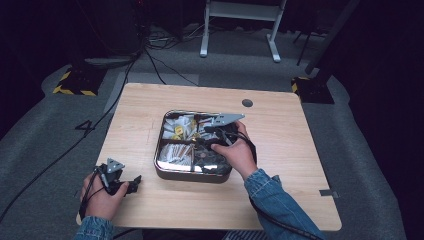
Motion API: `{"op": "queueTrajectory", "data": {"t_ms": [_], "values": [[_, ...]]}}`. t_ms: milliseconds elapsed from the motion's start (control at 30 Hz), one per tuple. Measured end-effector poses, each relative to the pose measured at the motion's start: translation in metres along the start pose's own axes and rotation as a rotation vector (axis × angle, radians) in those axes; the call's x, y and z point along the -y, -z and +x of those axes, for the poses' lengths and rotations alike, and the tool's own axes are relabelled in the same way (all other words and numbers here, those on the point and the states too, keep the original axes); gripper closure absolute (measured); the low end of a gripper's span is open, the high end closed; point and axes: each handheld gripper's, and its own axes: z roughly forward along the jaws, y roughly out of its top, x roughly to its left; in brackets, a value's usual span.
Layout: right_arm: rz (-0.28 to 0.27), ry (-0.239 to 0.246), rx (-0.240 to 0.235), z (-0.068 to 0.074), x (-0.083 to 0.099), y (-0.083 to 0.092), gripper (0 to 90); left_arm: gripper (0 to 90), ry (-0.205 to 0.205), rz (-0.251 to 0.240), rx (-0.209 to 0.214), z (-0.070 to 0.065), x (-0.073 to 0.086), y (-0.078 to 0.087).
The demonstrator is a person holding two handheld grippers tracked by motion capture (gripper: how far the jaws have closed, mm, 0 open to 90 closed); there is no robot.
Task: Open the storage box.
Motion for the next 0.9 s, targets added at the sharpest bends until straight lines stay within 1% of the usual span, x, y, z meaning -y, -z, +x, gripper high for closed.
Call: {"op": "queueTrajectory", "data": {"t_ms": [33, 67, 100, 167, 233, 267, 300, 333, 367, 433, 467, 533, 567, 600, 633, 667, 700, 767, 900], "values": [[0.001, -0.013, -0.003, -0.001, 0.0, -0.004, 44.8, 7.7, 0.0, -0.001, 0.0, 0.0, 0.0, 0.0], [0.001, -0.013, -0.003, -0.001, 0.0, -0.004, 44.8, 7.7, 0.0, -0.001, 0.0, 0.0, 0.0, 0.0], [0.018, -0.031, -0.004, -0.002, -0.001, -0.01, 44.9, 7.8, 0.0, -0.001, 0.0, 0.0, 0.0, 0.0], [0.028, -0.036, -0.003, -0.004, -0.001, -0.013, 44.8, 7.7, 0.0, -0.001, 0.0, 0.0, 0.0, 0.0], [0.048, -0.079, -0.007, -0.008, 0.002, -0.022, 45.0, 7.8, 0.0, -0.001, 0.001, 0.0, 0.0, 0.0], [0.048, -0.079, -0.007, -0.008, 0.002, -0.022, 45.0, 7.7, 0.0, -0.001, 0.001, 0.0, 0.0, 0.0], [0.05, -0.098, -0.016, -0.008, 0.005, -0.027, 45.8, 7.8, 0.0, -0.001, 0.0, 0.0, 0.0, 0.0], [0.05, -0.098, -0.016, -0.008, 0.005, -0.027, 45.8, 7.7, 0.0, -0.001, 0.0, 0.0, 0.0, 0.0], [0.065, -0.098, -0.014, -0.008, 0.008, -0.034, 46.8, 7.7, 0.0, -0.001, 0.0, 0.0, 0.0, 0.0], [0.069, -0.096, -0.011, -0.008, 0.009, -0.036, 47.1, 7.7, 0.0, 0.0, 0.001, 0.0, 0.0, 0.0], [0.088, -0.089, -0.004, -0.007, 0.01, -0.04, 50.2, 7.6, 0.001, 0.001, 0.0, 0.0, 0.0, 0.0], [0.083, -0.086, 0.005, -0.005, 0.01, -0.041, 51.8, 7.4, -0.001, 0.001, 0.0, 0.0, 0.0, 0.0], [0.1, -0.065, 0.017, -0.002, 0.009, -0.044, 55.7, 7.4, 0.002, 0.0, -0.002, -0.001, 0.0, -0.001], [0.1, -0.065, 0.017, -0.002, 0.009, -0.044, 55.7, 7.4, 0.002, 0.0, -0.002, -0.001, 0.0, -0.001], [0.13, -0.037, 0.051, 0.001, 0.009, -0.046, 57.9, 7.4, 0.0, 0.001, -0.001, 0.0, 0.0, -0.001], [0.13, -0.037, 0.051, 0.001, 0.009, -0.046, 57.9, 7.4, 0.0, 0.001, -0.001, 0.0, 0.0, -0.001], [0.132, -0.033, 0.062, 0.002, 0.008, -0.046, 58.4, 7.4, 0.001, 0.0, -0.002, 0.0, 0.0, -0.001], [0.131, -0.039, 0.057, 0.001, 0.009, -0.046, 58.4, 7.4, 0.002, 0.0, -0.002, -0.001, 0.0, -0.001], [0.13, -0.035, 0.061, 0.002, 0.009, -0.046, 58.8, 7.4, 0.001, 0.0, -0.002, -0.001, 0.0, -0.001]]}}
